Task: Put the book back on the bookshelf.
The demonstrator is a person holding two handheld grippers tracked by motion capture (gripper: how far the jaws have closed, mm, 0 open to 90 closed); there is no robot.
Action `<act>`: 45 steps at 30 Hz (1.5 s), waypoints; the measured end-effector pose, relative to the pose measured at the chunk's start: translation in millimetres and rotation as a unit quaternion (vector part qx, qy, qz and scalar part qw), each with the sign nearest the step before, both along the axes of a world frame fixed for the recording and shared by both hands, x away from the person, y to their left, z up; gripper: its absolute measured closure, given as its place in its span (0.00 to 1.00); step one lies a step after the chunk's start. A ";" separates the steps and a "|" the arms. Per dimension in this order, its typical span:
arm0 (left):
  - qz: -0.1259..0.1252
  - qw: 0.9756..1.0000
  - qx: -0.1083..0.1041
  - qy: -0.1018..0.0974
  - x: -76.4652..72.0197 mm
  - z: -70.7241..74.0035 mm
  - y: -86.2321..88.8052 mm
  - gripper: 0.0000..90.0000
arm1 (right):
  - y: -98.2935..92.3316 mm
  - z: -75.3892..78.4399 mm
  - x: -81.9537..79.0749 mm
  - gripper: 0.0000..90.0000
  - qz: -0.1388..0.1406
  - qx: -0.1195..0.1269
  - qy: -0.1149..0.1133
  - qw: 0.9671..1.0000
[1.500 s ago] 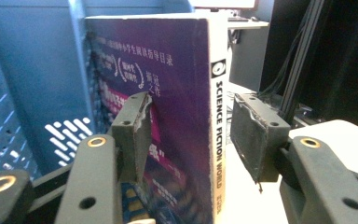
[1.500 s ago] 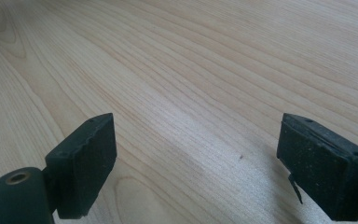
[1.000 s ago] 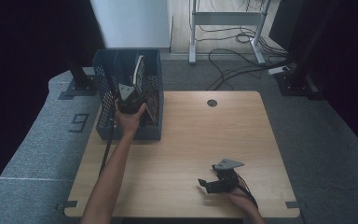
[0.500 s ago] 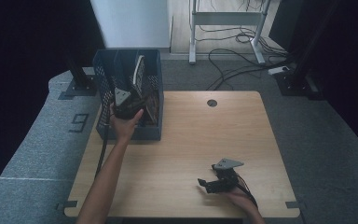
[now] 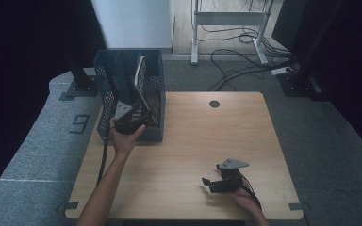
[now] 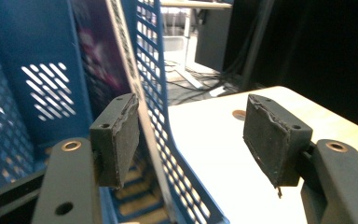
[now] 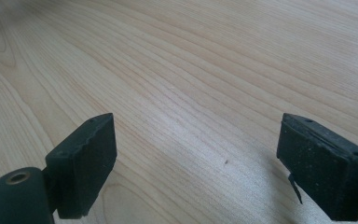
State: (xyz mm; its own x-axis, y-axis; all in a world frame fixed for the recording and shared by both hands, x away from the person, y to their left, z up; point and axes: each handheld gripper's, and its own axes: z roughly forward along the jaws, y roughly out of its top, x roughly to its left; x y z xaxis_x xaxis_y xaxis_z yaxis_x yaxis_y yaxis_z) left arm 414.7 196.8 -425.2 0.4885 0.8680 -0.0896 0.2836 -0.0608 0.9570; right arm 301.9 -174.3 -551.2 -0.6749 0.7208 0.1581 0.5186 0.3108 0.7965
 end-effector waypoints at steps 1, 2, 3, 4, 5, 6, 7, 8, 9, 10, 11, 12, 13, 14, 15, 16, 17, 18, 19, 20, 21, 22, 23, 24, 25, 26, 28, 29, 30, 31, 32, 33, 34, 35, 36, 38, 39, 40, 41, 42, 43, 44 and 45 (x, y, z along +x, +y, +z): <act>-0.005 1.000 -0.001 0.004 -3.2 -1.3 0.6 0.40 | 0.1 0.1 -0.1 0.13 -0.001 -0.003 -0.001 1.000; -0.011 1.000 -0.003 0.009 -6.6 -2.5 1.0 0.39 | 0.1 0.3 0.0 0.13 -0.002 -0.005 -0.003 1.000; -0.015 1.000 -0.004 0.010 -10.5 -3.9 1.2 0.39 | -0.1 0.6 0.0 0.13 -0.004 -0.004 -0.003 1.000; -0.019 1.000 -0.004 0.011 -14.5 -5.1 1.5 0.39 | -0.7 1.1 0.2 0.13 -0.005 -0.004 -0.004 1.000; -0.023 1.000 -0.004 0.013 -18.4 -6.1 1.8 0.39 | -1.3 1.5 0.4 0.13 -0.007 -0.004 -0.005 1.000; -0.026 1.000 -0.005 0.013 -21.9 -7.2 2.0 0.39 | -1.8 1.7 0.7 0.13 -0.009 -0.003 -0.007 1.000; -0.031 0.999 -0.007 0.014 -25.4 -8.1 2.2 0.39 | -2.2 1.8 0.9 0.13 -0.012 -0.002 -0.007 1.000; -0.036 0.999 -0.008 0.017 -28.7 -9.1 2.6 0.39 | -2.6 1.8 1.2 0.13 -0.014 -0.002 -0.007 1.000; -0.041 0.999 -0.011 0.020 -31.9 -10.0 2.7 0.39 | -3.0 1.9 1.5 0.13 -0.016 -0.003 -0.008 1.000; -0.045 0.999 -0.010 0.022 -35.1 -11.1 3.0 0.39 | -3.3 2.0 1.6 0.13 -0.017 -0.003 -0.008 1.000; -0.047 0.999 -0.010 0.023 -37.5 -12.0 3.2 0.39 | -3.7 2.2 1.7 0.13 -0.018 -0.003 -0.008 1.000; -0.051 0.998 -0.013 0.025 -40.5 -13.2 3.1 0.39 | -3.9 2.2 1.7 0.13 -0.020 -0.003 -0.009 1.000; -0.057 0.998 -0.010 0.028 -44.2 -14.6 3.7 0.39 | -4.3 2.3 1.8 0.13 -0.022 -0.003 -0.009 1.000; -0.060 0.998 -0.009 0.030 -47.2 -16.0 3.8 0.39 | -4.8 2.3 1.9 0.13 -0.024 -0.004 -0.008 1.000; -0.064 0.997 -0.008 0.031 -50.0 -17.5 4.2 0.39 | -5.1 2.1 2.2 0.13 -0.027 -0.004 -0.009 1.000; -0.066 0.997 -0.010 0.033 -52.8 -19.3 4.5 0.39 | -5.4 1.8 2.5 0.13 -0.028 -0.004 -0.008 1.000; -0.068 0.997 -0.011 0.034 -55.4 -21.3 4.7 0.39 | -5.5 1.5 2.7 0.13 -0.030 -0.005 -0.008 1.000; -0.071 0.997 -0.011 0.038 -57.9 -23.3 5.2 0.39 | -5.6 1.1 2.9 0.13 -0.031 -0.006 -0.008 0.999; -0.074 0.996 -0.012 0.041 -59.7 -25.0 5.5 0.39 | -5.4 0.9 2.9 0.13 -0.031 -0.006 -0.007 0.999; -0.079 0.996 -0.015 0.046 -62.8 -27.9 6.2 0.39 | -5.3 0.8 3.0 0.13 -0.031 -0.007 -0.007 0.999; -0.081 0.996 -0.014 0.047 -65.7 -30.4 6.4 0.39 | -5.2 0.7 3.0 0.13 -0.029 -0.008 -0.007 1.000; -0.083 0.995 -0.014 0.048 -68.7 -32.9 6.6 0.39 | -5.0 0.6 2.9 0.13 -0.030 -0.008 -0.008 0.999; -0.088 0.995 -0.014 0.054 -72.2 -36.2 7.0 0.39 | -5.1 0.6 2.9 0.13 -0.030 -0.009 -0.008 0.999; -0.090 0.994 -0.013 0.054 -73.6 -37.6 7.3 0.39 | -5.2 0.5 3.1 0.13 -0.031 -0.009 -0.007 0.999; -0.092 0.994 -0.012 0.056 -77.3 -41.2 7.4 0.39 | -5.2 0.4 3.2 0.13 -0.031 -0.009 -0.007 0.999; -0.098 0.993 -0.009 0.062 -80.5 -44.8 7.4 0.39 | -5.4 0.2 3.4 0.13 -0.032 -0.009 -0.007 0.999; -0.106 0.992 -0.007 0.070 -85.4 -50.3 7.2 0.39 | -5.5 -0.1 3.6 0.13 -0.032 -0.010 -0.007 0.999; -0.108 0.991 -0.004 0.073 -87.2 -52.2 6.8 0.39 | -5.5 -0.2 3.5 0.13 -0.032 -0.011 -0.007 0.999; -0.113 0.991 0.000 0.077 -90.1 -55.3 6.5 0.39 | -5.5 -0.2 3.6 0.13 -0.032 -0.011 -0.007 0.999; -0.116 0.990 0.000 0.080 -91.8 -57.2 6.5 0.39 | -5.5 -0.3 3.6 0.13 -0.033 -0.012 -0.007 0.999; -0.118 0.989 -0.001 0.084 -94.4 -59.7 6.7 0.39 | -5.6 -0.4 3.7 0.13 -0.034 -0.013 -0.008 0.999; -0.121 0.989 0.000 0.086 -96.9 -62.2 7.1 0.39 | -5.7 -0.5 3.7 0.13 -0.034 -0.014 -0.007 0.999; -0.122 0.988 -0.001 0.090 -100.0 -65.6 7.5 0.39 | -5.8 -0.7 3.7 0.13 -0.035 -0.014 -0.006 0.999; -0.125 0.988 -0.002 0.094 -102.3 -68.4 8.0 0.39 | -5.9 -0.9 3.8 0.13 -0.036 -0.015 -0.005 0.999; -0.126 0.987 -0.001 0.096 -103.9 -70.5 8.2 0.39 | -6.1 -1.2 4.0 0.13 -0.037 -0.016 -0.005 0.999; -0.128 0.986 0.002 0.103 -108.9 -76.7 8.6 0.39 | -6.5 -1.5 4.3 0.13 -0.038 -0.015 -0.004 0.999; -0.130 0.986 0.004 0.105 -110.5 -78.7 8.7 0.39 | -6.7 -1.5 4.3 0.14 -0.039 -0.014 -0.004 0.999; -0.131 0.985 0.006 0.109 -113.4 -81.8 8.6 0.39 | -6.9 -1.5 4.4 0.14 -0.040 -0.015 -0.004 0.999; -0.132 0.985 0.009 0.110 -114.9 -83.6 8.6 0.39 | -7.2 -1.4 4.3 0.14 -0.042 -0.015 -0.002 0.999; -0.134 0.985 0.010 0.113 -116.8 -85.9 8.6 0.39 | -7.5 -1.4 4.4 0.14 -0.043 -0.014 -0.002 0.999; -0.136 0.984 0.010 0.116 -118.4 -88.2 8.7 0.39 | -8.0 -1.4 4.5 0.14 -0.043 -0.015 -0.003 0.999; -0.137 0.983 0.009 0.119 -120.1 -90.5 8.9 0.39 | -8.3 -1.4 4.6 0.14 -0.043 -0.015 -0.002 0.999; -0.137 0.983 0.010 0.121 -121.4 -92.7 9.0 0.39 | -8.4 -1.4 4.7 0.14 -0.044 -0.015 -0.002 0.999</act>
